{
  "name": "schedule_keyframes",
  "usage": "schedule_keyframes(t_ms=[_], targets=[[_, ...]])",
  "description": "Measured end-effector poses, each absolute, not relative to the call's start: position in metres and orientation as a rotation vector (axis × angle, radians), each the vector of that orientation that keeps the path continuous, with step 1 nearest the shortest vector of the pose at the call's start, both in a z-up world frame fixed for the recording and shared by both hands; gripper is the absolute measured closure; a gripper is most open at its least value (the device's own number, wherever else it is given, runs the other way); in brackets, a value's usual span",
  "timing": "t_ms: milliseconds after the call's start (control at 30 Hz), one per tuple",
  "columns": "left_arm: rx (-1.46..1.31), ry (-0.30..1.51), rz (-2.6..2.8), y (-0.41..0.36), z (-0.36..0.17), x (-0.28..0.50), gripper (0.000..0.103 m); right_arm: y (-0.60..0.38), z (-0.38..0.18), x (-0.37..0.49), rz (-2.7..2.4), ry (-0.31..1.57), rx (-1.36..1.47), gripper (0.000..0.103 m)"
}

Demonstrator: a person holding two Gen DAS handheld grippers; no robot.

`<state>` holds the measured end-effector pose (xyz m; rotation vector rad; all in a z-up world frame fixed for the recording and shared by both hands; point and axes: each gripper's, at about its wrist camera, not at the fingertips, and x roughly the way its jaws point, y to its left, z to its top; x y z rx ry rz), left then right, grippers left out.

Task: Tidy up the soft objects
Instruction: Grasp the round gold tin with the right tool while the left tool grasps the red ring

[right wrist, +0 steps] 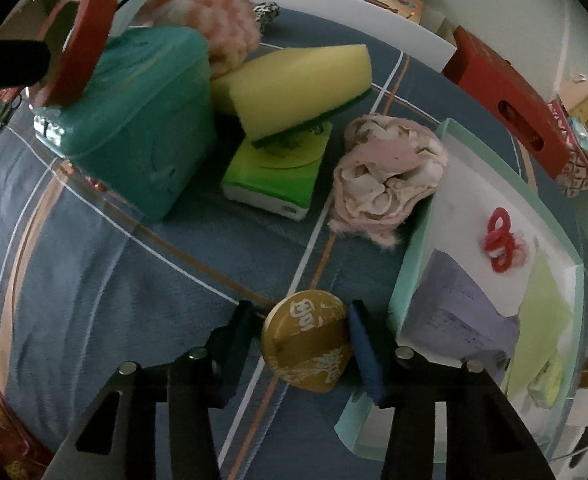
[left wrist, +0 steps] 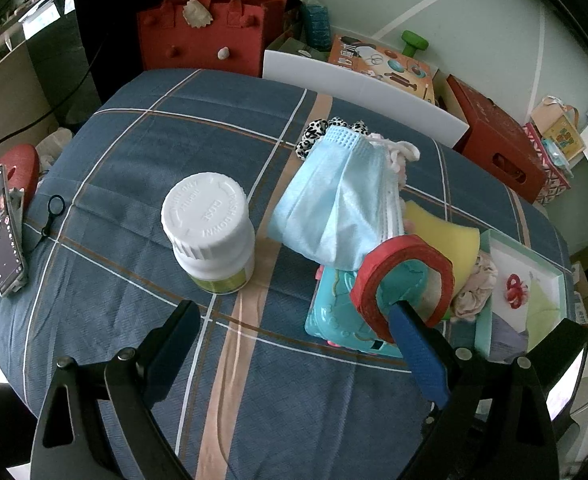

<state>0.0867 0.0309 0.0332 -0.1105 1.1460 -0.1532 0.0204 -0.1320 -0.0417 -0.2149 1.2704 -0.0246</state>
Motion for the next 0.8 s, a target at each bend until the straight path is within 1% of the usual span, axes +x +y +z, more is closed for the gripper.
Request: schedule_keyframes(t_ms=[67, 300, 333, 467, 667, 800], targets=[[-0.111, 1.146, -0.153, 0.031, 0.033, 0.087, 0.008, -0.135, -0.038, 0.019, -0.021, 1.269, -0.192, 0.061], [-0.11, 1.143, -0.153, 0.033, 0.034, 0.087, 0.008, -0.148, -0.028, 0.022, -0.021, 1.249, -0.147, 0.064], [-0.11, 1.141, -0.152, 0.034, 0.034, 0.087, 0.008, -0.15, -0.024, 0.022, -0.022, 1.239, -0.132, 0.072], [-0.114, 1.134, -0.153, 0.036, 0.035, 0.086, 0.008, -0.159, -0.011, 0.022, -0.035, 1.207, -0.086, 0.079], [-0.102, 1.131, -0.151, 0.034, 0.035, 0.086, 0.008, -0.177, -0.008, 0.018, -0.045, 1.187, -0.035, 0.085], [-0.098, 1.128, -0.144, 0.03, 0.036, 0.085, 0.008, -0.192, -0.001, 0.019, -0.045, 1.15, 0.002, 0.085]])
